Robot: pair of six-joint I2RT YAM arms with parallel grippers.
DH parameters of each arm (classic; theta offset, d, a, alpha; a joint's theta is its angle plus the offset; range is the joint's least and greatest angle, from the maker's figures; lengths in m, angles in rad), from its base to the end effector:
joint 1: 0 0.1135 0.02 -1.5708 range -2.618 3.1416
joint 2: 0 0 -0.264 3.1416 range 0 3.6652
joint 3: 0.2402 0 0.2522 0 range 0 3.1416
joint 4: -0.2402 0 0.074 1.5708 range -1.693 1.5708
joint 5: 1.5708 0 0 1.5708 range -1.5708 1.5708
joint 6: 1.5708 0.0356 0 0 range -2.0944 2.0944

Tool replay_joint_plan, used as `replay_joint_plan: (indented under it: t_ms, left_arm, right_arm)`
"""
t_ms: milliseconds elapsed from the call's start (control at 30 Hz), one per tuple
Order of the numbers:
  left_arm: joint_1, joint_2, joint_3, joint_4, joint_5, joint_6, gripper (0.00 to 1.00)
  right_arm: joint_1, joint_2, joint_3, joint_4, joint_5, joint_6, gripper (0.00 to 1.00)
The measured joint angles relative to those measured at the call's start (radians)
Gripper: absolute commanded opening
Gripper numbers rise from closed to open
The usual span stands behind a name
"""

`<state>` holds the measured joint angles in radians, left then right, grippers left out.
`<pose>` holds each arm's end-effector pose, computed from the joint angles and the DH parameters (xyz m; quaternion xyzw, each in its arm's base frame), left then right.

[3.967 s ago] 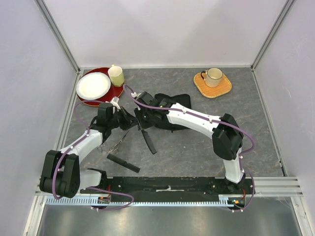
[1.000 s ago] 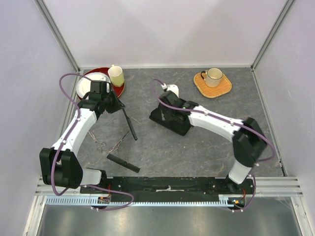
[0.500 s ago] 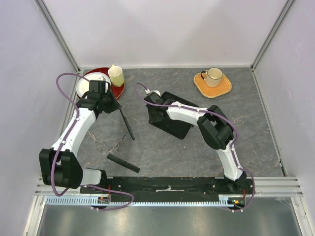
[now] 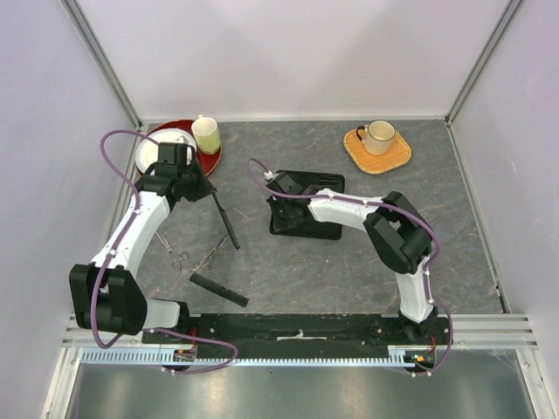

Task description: Sort the hair-cutting tools

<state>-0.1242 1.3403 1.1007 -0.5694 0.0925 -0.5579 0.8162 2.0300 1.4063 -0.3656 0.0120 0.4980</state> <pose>0.2848 -0.0389 0.2915 -0.1827 0.9093 -0.1647 0.3356 0.2956 0.3138 0.1642 -0.1501 0.9462 0.1705 0.2305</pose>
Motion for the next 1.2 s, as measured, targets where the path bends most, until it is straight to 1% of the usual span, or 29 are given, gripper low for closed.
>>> replay_joint_plan:
  t_ms: [33,133,167,233,267,367,433,467,567,633,800,933,1067,1200]
  left_arm:
    - [0.0,0.0,0.0,0.001,0.007,0.0,0.02]
    - [0.0,0.0,0.0,0.004,0.026,0.0,0.02]
    - [0.0,0.0,0.0,0.005,0.033,0.0,0.02]
    - [0.0,0.0,0.0,0.01,0.05,0.0,0.02]
    - [0.0,0.0,0.0,0.014,0.056,0.0,0.02]
    - [0.0,0.0,0.0,0.024,0.078,0.0,0.02]
    - [0.0,-0.002,0.004,0.025,0.091,0.0,0.02]
    - [0.0,-0.004,0.009,0.025,0.097,0.0,0.02]
    - [0.0,-0.019,0.04,0.024,0.105,-0.001,0.02]
    - [0.0,-0.042,0.069,0.032,0.113,-0.006,0.02]
    - [0.0,-0.122,0.127,0.122,0.128,-0.064,0.02]
    - [0.0,-0.167,0.161,0.218,0.12,-0.144,0.02]
    - [0.0,-0.197,0.165,0.318,0.096,-0.272,0.02]
    - [-0.002,-0.209,0.165,0.421,0.064,-0.412,0.02]
  right_arm:
    - [0.0,-0.01,-0.012,-0.005,-0.008,-0.001,0.18]
    - [0.0,-0.026,-0.029,-0.018,-0.021,-0.002,0.25]
    - [0.0,-0.026,-0.029,-0.018,-0.023,-0.001,0.31]
    - [0.0,-0.026,-0.029,-0.018,-0.024,0.002,0.39]
    - [0.0,-0.026,-0.027,-0.018,-0.023,0.006,0.46]
    - [-0.002,-0.026,0.002,-0.036,-0.01,0.021,0.62]
    - [-0.008,-0.031,0.032,-0.048,-0.006,0.046,0.67]
    - [-0.012,-0.038,0.05,-0.053,-0.007,0.059,0.71]
    - [-0.03,-0.093,0.086,-0.06,-0.009,0.093,0.77]
    - [-0.046,-0.143,0.104,-0.061,-0.008,0.106,0.8]
    - [-0.08,-0.32,0.105,-0.025,-0.008,0.135,0.9]
    - [-0.095,-0.463,0.087,0.051,-0.025,0.151,0.98]
    - [-0.114,-0.568,0.067,0.136,-0.082,0.186,0.98]
    - [-0.136,-0.617,0.042,0.23,-0.164,0.263,0.98]
